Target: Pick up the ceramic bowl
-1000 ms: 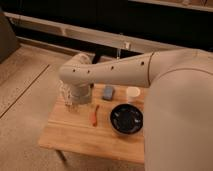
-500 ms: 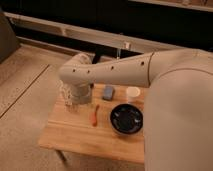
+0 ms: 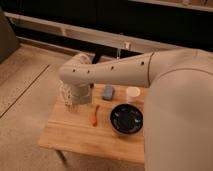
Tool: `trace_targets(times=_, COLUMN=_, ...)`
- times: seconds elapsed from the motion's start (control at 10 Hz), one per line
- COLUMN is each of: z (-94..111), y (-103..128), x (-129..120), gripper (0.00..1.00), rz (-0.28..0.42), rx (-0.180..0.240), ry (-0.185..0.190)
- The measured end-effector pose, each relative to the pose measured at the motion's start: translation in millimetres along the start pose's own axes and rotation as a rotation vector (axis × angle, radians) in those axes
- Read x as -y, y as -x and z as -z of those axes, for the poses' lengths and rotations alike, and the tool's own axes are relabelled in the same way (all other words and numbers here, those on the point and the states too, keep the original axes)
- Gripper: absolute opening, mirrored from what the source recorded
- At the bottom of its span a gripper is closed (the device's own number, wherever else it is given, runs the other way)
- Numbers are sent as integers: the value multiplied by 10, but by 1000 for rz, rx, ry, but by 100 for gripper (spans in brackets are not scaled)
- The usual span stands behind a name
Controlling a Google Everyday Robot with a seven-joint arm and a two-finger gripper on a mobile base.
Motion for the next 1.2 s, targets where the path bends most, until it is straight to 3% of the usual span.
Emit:
trace_targets(times=0.9, z=1, y=2, x=2, gripper=65, rz=1, rx=2, ry=-1)
trace_targets(times=1.0, z=13, y=16, x=7, gripper=65, rz=1, rx=12, ry=-2)
trace_targets(times=1.2, z=125, y=130, x=27, gripper=65, rz=-8, rx=101, ry=8)
